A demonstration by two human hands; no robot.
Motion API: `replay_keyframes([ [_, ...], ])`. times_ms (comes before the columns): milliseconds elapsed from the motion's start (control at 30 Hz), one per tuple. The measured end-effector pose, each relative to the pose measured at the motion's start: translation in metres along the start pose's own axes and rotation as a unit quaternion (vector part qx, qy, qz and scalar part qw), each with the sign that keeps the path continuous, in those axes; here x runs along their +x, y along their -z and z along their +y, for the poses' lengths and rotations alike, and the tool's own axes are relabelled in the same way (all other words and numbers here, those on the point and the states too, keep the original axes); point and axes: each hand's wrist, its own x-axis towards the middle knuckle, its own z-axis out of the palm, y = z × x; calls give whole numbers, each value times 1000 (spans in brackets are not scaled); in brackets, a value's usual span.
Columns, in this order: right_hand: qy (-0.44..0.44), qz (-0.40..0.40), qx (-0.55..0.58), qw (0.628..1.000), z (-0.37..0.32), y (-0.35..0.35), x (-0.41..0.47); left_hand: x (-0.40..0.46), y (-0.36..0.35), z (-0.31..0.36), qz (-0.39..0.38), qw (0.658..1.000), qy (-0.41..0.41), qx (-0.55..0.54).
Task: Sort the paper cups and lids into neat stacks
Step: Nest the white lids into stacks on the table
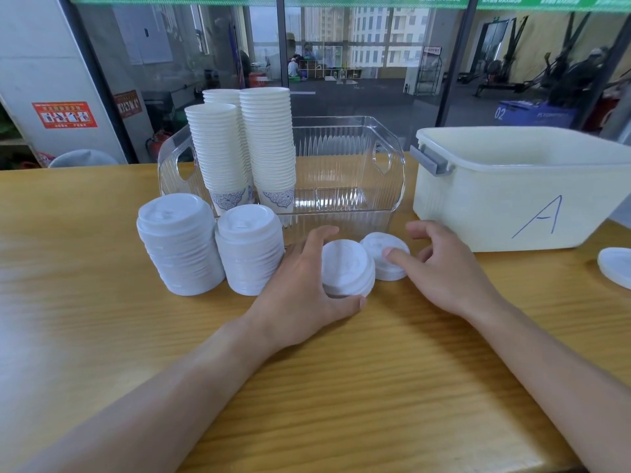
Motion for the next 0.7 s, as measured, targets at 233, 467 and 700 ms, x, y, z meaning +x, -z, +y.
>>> replay_keyframes([
  [233, 19, -37, -99, 994, -5, -11, -5, -2, 8, 4, -48, 999, -2, 25],
  [467, 7, -29, -104, 994, -1, -10, 4, -4, 14, 6, -80, 996, 19, -26],
  [700, 19, -22, 123, 992, 9, 10, 6, -5, 19, 4, -213, 974, 3, -75],
])
